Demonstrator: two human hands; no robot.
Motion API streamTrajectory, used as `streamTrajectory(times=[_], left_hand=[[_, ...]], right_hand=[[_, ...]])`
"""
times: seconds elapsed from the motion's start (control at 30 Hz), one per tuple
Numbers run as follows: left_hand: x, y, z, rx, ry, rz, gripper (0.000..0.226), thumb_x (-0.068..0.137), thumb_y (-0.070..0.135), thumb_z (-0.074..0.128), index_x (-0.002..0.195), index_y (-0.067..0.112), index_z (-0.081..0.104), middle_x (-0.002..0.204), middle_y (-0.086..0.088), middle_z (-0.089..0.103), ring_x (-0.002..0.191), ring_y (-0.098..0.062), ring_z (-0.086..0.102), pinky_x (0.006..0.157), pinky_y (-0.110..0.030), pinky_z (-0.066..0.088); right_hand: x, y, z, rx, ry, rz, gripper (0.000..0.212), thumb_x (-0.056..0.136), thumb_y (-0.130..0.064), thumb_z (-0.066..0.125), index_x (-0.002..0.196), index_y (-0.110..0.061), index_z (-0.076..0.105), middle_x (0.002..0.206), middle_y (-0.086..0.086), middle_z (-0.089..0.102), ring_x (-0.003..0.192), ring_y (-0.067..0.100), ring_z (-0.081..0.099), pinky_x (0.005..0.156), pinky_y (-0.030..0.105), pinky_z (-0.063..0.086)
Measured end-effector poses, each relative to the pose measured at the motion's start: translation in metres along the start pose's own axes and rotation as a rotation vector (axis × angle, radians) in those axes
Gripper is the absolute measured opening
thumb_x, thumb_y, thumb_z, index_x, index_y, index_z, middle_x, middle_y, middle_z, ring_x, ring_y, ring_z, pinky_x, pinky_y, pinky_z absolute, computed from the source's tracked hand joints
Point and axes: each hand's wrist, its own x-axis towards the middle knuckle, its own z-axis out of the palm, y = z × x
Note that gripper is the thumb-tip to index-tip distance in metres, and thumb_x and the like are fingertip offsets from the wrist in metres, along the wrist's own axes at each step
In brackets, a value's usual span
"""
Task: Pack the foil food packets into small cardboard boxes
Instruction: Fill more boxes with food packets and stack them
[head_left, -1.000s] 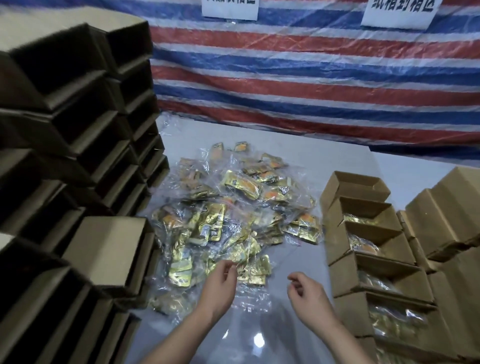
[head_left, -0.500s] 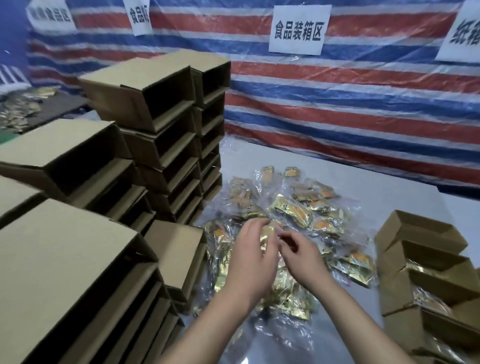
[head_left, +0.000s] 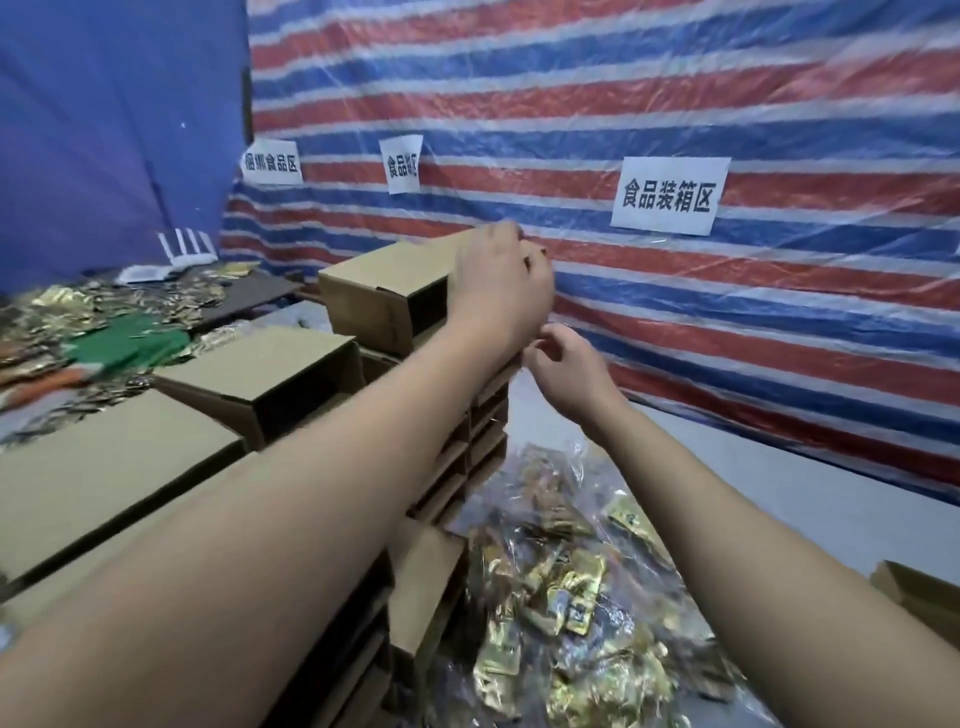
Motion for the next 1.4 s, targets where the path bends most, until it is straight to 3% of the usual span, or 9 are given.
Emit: streamTrajectory(times=[0.23, 0.43, 0.57, 0.73, 0.9, 1.0, 1.13, 1.27, 1.4], left_hand=[[0.064, -0.114, -0.021, 0.564, -0.149, -0.077, 0.054, 0.09, 0.043, 0.053, 0.136, 0.014, 0.047, 0.133, -0.011, 0.053, 0.121, -0.032, 0.052, 0.1, -0.048, 0.043], [0.075, -0.146, -0.001, 0.698, -0.35, -0.091, 0.054, 0.089, 0.044, 0.058, 0.134, 0.016, 0.047, 0.136, -0.009, 0.051, 0.126, -0.031, 0.046, 0.107, -0.052, 0.034], [0.076, -0.151, 0.006, 0.696, -0.322, -0.088, 0.037, 0.09, 0.03, 0.055, 0.125, 0.016, 0.053, 0.124, -0.009, 0.057, 0.119, -0.031, 0.049, 0.105, -0.052, 0.036], [0.069, -0.155, 0.007, 0.658, -0.161, -0.076, 0.026, 0.091, 0.013, 0.044, 0.113, 0.012, 0.058, 0.113, -0.013, 0.061, 0.109, -0.034, 0.052, 0.097, -0.054, 0.039], [0.065, -0.147, -0.015, 0.68, -0.041, 0.022, 0.023, 0.09, 0.017, 0.044, 0.103, 0.01, 0.061, 0.1, -0.015, 0.063, 0.094, -0.035, 0.057, 0.085, -0.051, 0.047], [0.064, -0.121, -0.036, 0.596, -0.016, 0.078, 0.023, 0.089, 0.022, 0.043, 0.092, 0.01, 0.063, 0.092, -0.014, 0.064, 0.082, -0.032, 0.056, 0.071, -0.042, 0.048], [0.063, -0.068, -0.061, 0.517, -0.088, 0.099, 0.022, 0.086, 0.026, 0.048, 0.081, 0.013, 0.065, 0.079, -0.008, 0.063, 0.072, -0.027, 0.055, 0.064, -0.035, 0.047], [0.055, -0.011, -0.067, 0.385, -0.252, 0.134, 0.02, 0.082, 0.023, 0.048, 0.071, 0.02, 0.065, 0.07, -0.003, 0.062, 0.066, -0.02, 0.057, 0.052, -0.027, 0.045], [0.037, 0.028, -0.044, 0.166, -0.44, 0.137, 0.025, 0.087, 0.022, 0.049, 0.086, 0.018, 0.073, 0.079, -0.003, 0.068, 0.076, -0.019, 0.064, 0.061, -0.031, 0.056]], right_hand=[[0.049, -0.023, 0.021, -0.05, -0.095, 0.037, 0.058, 0.096, -0.033, 0.052, 0.151, -0.025, 0.036, 0.149, 0.005, 0.047, 0.133, 0.024, 0.047, 0.101, 0.038, 0.047], [0.075, -0.027, 0.029, -0.102, -0.103, 0.066, 0.06, 0.097, -0.03, 0.052, 0.152, -0.02, 0.032, 0.145, 0.007, 0.048, 0.088, 0.008, 0.054, 0.061, 0.015, 0.039], [0.078, -0.025, 0.03, -0.12, -0.101, 0.08, 0.06, 0.096, -0.031, 0.053, 0.151, -0.018, 0.034, 0.148, 0.008, 0.045, 0.121, 0.024, 0.053, 0.085, 0.03, 0.046], [0.075, -0.021, 0.025, -0.099, -0.097, 0.092, 0.05, 0.094, -0.029, 0.054, 0.141, -0.019, 0.043, 0.132, 0.007, 0.054, 0.097, 0.015, 0.055, 0.065, 0.023, 0.042], [0.07, -0.027, 0.009, -0.107, -0.035, 0.096, 0.056, 0.096, -0.026, 0.054, 0.148, -0.016, 0.037, 0.143, 0.01, 0.047, 0.122, 0.026, 0.052, 0.092, 0.035, 0.049], [0.068, -0.037, -0.006, -0.112, 0.008, 0.076, 0.054, 0.096, -0.024, 0.053, 0.148, -0.014, 0.039, 0.142, 0.01, 0.049, 0.125, 0.027, 0.052, 0.087, 0.03, 0.042], [0.065, -0.052, -0.03, -0.188, 0.028, 0.02, 0.054, 0.095, -0.026, 0.054, 0.146, -0.014, 0.041, 0.144, 0.01, 0.048, 0.126, 0.028, 0.05, 0.088, 0.03, 0.04], [0.054, -0.06, -0.068, -0.345, 0.148, -0.065, 0.061, 0.091, -0.022, 0.056, 0.149, -0.013, 0.036, 0.151, 0.011, 0.037, 0.138, 0.029, 0.037, 0.111, 0.038, 0.033], [0.029, -0.052, -0.122, -0.454, 0.161, -0.06, 0.064, 0.085, -0.015, 0.057, 0.148, -0.017, 0.041, 0.151, 0.007, 0.038, 0.139, 0.026, 0.037, 0.112, 0.035, 0.033]])
